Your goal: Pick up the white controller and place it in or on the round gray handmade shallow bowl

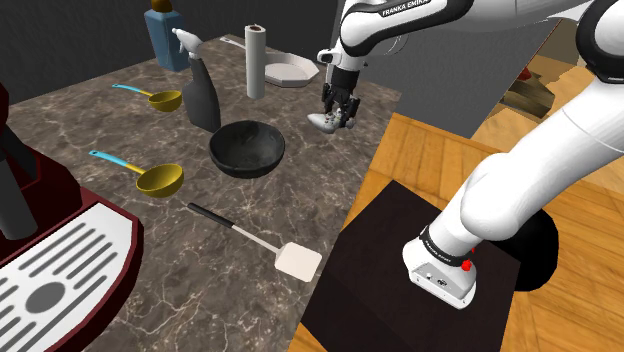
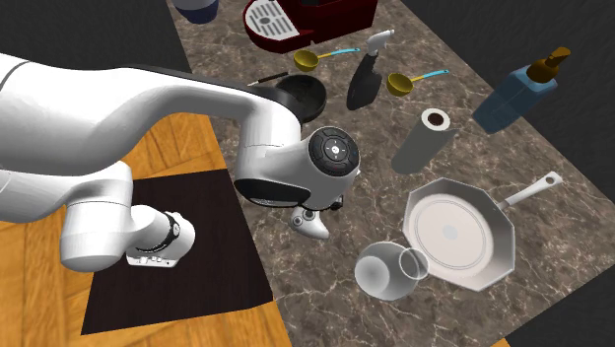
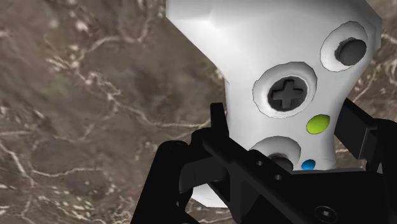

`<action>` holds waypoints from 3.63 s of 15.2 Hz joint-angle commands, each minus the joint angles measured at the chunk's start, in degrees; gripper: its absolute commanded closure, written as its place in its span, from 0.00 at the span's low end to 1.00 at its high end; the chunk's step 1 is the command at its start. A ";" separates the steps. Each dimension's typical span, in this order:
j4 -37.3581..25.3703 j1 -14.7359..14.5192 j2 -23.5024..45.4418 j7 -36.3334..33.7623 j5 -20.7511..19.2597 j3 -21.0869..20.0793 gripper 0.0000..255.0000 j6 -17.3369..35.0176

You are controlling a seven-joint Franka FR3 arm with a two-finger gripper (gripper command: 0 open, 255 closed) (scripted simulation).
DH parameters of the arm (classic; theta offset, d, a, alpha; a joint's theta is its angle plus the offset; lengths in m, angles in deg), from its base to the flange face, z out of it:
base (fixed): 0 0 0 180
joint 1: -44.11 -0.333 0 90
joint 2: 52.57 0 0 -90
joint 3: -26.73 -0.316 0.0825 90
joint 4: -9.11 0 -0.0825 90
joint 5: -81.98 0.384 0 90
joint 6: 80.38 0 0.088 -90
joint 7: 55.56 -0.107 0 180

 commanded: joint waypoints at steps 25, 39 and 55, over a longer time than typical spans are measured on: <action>-12.51 0.04 -3.84 -2.04 -0.98 -0.31 1.00 -16.18; -18.32 -3.52 -3.80 -10.77 0.91 -5.50 1.00 -21.07; -29.16 -12.80 6.46 -32.13 3.44 -18.17 1.00 -18.72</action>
